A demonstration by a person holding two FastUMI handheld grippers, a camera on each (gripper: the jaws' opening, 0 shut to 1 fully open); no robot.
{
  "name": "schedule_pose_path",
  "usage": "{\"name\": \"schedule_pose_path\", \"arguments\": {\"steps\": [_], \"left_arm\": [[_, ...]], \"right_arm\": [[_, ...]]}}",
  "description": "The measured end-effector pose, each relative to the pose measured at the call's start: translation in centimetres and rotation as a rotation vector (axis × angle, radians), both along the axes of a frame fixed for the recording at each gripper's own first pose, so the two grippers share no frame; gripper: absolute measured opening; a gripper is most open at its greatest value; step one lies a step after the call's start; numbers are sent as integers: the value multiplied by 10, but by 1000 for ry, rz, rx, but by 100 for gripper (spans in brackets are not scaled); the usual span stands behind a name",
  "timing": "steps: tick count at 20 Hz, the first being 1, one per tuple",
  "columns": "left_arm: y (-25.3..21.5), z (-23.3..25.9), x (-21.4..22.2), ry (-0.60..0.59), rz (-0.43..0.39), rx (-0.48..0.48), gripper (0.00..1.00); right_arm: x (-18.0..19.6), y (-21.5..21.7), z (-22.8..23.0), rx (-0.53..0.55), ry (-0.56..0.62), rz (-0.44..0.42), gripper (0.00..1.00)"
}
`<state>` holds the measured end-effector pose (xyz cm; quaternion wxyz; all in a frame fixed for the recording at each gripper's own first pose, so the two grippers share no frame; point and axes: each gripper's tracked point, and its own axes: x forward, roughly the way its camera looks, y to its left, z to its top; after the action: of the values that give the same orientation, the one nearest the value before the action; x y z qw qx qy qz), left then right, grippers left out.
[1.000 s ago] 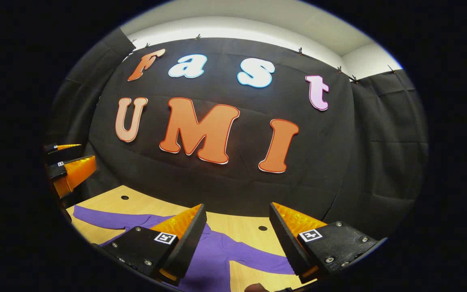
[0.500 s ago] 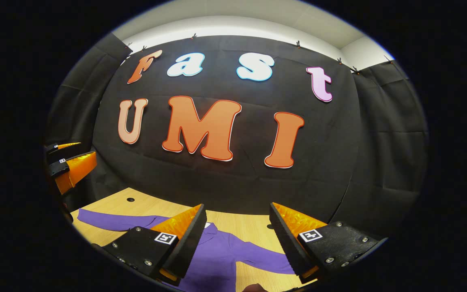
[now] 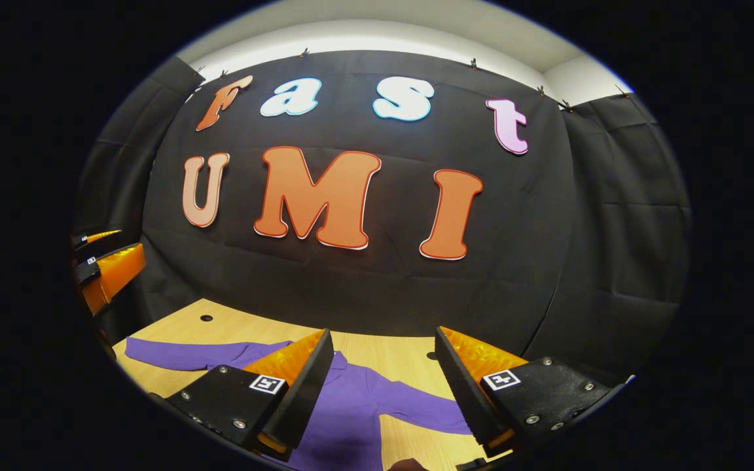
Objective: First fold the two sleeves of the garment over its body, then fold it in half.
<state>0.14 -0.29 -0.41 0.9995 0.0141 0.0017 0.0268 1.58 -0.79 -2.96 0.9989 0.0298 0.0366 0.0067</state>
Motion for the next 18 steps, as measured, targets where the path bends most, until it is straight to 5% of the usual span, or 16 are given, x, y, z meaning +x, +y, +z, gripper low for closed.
{"name": "schedule_pose_path", "arguments": {"steps": [5,18], "left_arm": [[8,0,-6,-15,-24,7,96],[24,-6,-5,-38,-85,-16,96]], "right_arm": [[-2,-2,-5,21,18,-25,94],[-5,-112,-83,75,253,-331,94]]}}
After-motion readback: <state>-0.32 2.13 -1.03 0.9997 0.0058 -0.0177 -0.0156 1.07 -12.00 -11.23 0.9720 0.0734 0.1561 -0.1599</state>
